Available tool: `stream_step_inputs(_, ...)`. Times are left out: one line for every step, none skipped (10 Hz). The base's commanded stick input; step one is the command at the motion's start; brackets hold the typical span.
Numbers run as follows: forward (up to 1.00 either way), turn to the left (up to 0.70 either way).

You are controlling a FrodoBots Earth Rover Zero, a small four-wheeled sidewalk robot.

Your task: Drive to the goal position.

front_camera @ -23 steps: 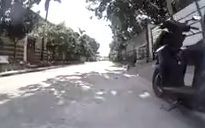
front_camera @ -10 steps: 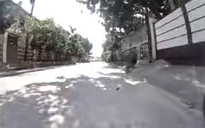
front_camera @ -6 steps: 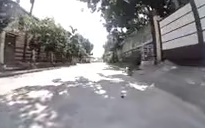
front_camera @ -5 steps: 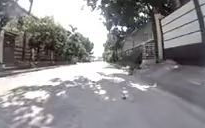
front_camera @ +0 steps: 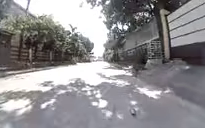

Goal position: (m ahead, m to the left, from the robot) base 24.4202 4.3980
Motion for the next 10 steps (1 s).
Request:
stream_step_inputs(1.00, -0.02)
stream_step_inputs(1.00, -0.22)
stream_step_inputs(1.00, -0.40)
stream_step_inputs(1.00, -0.40)
stream_step_inputs(1.00, -0.40)
stream_step_inputs(1.00, -0.31)
stream_step_inputs(1.00, -0.06)
stream_step_inputs(1.00, 0.00)
stream_step_inputs(1.00, 0.00)
stream_step_inputs(1.00, 0.00)
